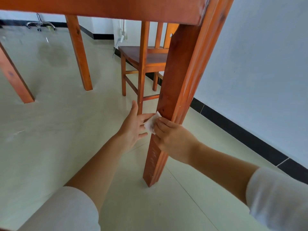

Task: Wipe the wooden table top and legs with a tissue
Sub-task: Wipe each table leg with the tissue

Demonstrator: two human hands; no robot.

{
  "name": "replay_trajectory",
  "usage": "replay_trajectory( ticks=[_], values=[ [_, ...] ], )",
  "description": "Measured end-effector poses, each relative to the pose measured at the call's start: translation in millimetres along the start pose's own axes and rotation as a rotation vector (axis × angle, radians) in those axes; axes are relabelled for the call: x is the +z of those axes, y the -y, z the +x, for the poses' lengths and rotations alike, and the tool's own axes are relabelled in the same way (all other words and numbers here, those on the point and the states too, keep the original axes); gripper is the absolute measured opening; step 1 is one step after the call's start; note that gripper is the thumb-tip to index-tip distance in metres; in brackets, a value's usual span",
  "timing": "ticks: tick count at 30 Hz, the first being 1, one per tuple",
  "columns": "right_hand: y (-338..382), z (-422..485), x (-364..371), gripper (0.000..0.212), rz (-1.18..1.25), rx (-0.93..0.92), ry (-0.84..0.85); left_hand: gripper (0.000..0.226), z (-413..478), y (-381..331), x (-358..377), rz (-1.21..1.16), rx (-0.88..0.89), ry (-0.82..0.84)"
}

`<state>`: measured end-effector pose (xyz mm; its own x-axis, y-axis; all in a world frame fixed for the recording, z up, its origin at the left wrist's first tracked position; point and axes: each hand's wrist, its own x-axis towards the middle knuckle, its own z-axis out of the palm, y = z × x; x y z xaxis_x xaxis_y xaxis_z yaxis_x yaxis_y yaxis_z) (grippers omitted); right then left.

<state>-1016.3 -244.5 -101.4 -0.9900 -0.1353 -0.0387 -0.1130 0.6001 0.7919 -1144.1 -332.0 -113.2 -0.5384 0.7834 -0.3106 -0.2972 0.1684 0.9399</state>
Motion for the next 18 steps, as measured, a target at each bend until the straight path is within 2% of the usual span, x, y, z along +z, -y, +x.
replay_trajectory(
  ticks=[3,6,8,10,13,15,18],
  values=[
    [-15,-1,3,0.022,0.060,0.014,-0.155,0.085,2,1,0,0.026,0.004,-0.031],
    [-47,4,-7,0.026,-0.010,0.227,-0.330,0.085,2,2,-2,0.040,0.030,-0.034],
    [-49,6,-7,0.027,-0.014,0.335,-0.373,0.085,2,2,-3,0.038,0.033,-0.030],
    [-29,5,-1,0.024,-0.002,0.287,-0.323,0.084,0,0,-2,0.041,0.025,-0.041],
    [27,4,24,0.027,0.033,0.129,-0.058,0.088,-4,-2,2,0.100,0.024,-0.003],
    [64,11,45,0.020,0.084,0.052,0.083,0.089,-5,0,2,0.142,0.051,0.021],
    [105,18,74,0.011,0.132,-0.055,0.197,0.083,-3,4,-1,0.156,0.070,0.018]
  ],
)
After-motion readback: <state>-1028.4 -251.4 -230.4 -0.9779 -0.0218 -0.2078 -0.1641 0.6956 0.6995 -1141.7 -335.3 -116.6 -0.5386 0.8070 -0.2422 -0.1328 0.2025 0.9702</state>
